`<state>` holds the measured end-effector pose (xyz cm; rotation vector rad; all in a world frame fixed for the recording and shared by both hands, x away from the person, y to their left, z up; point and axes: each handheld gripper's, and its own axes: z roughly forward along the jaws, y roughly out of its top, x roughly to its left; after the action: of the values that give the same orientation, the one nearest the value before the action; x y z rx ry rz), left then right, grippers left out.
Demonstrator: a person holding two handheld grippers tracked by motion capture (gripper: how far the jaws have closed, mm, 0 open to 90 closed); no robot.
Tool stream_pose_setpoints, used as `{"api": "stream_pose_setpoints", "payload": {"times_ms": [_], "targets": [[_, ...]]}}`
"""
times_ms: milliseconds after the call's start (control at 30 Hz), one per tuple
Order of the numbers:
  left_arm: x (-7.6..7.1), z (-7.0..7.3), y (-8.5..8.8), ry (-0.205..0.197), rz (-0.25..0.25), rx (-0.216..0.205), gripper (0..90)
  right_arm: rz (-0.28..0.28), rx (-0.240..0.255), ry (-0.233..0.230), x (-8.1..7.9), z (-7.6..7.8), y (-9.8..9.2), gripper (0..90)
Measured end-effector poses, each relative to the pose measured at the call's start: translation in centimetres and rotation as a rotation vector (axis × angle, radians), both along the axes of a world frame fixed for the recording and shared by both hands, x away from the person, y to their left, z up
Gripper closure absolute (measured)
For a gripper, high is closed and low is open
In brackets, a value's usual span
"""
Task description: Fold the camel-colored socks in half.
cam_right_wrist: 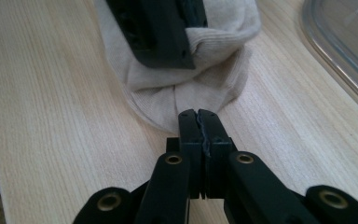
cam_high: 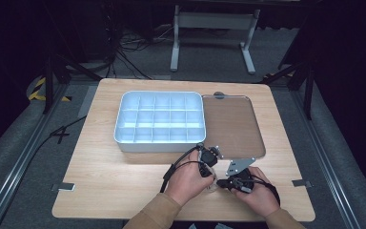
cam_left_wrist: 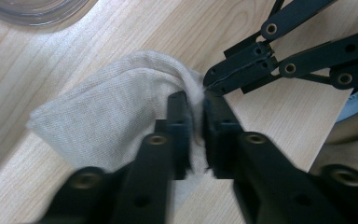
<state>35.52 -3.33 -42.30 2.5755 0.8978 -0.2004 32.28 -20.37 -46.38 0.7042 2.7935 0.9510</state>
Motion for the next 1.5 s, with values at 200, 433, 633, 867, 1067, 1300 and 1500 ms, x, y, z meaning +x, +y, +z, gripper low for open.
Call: {"api": "stream_pose_setpoints", "payload": {"times_ms": [200, 433, 633, 867, 1067, 1300, 1500], "targets": [[-0.3, 1.0, 1.0, -0.027, 0.018, -0.070, 60.3, -0.002, 0.018, -0.008, -0.3, 0.7, -0.4, 89.2], [-0.6, 2.6, 3.0, -0.108, 0.051, -0.039, 58.9, -0.009, 0.063, -0.042, -0.6, 2.5, -0.9, 89.0], [-0.4, 2.6, 6.0, -0.131, 0.080, 0.000, 63.2, 0.009, 0.110, -0.083, -0.5, 4.0, 0.1, 89.3], [-0.9, 1.9, 7.8, -0.127, 0.078, 0.020, 66.1, 0.063, 0.142, -0.095, -0.2, 3.9, 3.0, 89.1], [-1.1, 0.7, 8.1, -0.070, 0.054, 0.073, 73.4, 0.082, 0.117, -0.081, 0.1, 2.8, 4.0, 89.1], [-1.0, -1.0, 6.9, -0.013, -0.001, 0.101, 76.4, 0.064, 0.101, -0.062, 0.3, 2.3, 3.6, 88.1], [-1.2, -1.4, 5.6, 0.020, -0.045, 0.109, 78.1, 0.040, 0.099, -0.064, 0.2, 2.3, 2.5, 87.7]]}}
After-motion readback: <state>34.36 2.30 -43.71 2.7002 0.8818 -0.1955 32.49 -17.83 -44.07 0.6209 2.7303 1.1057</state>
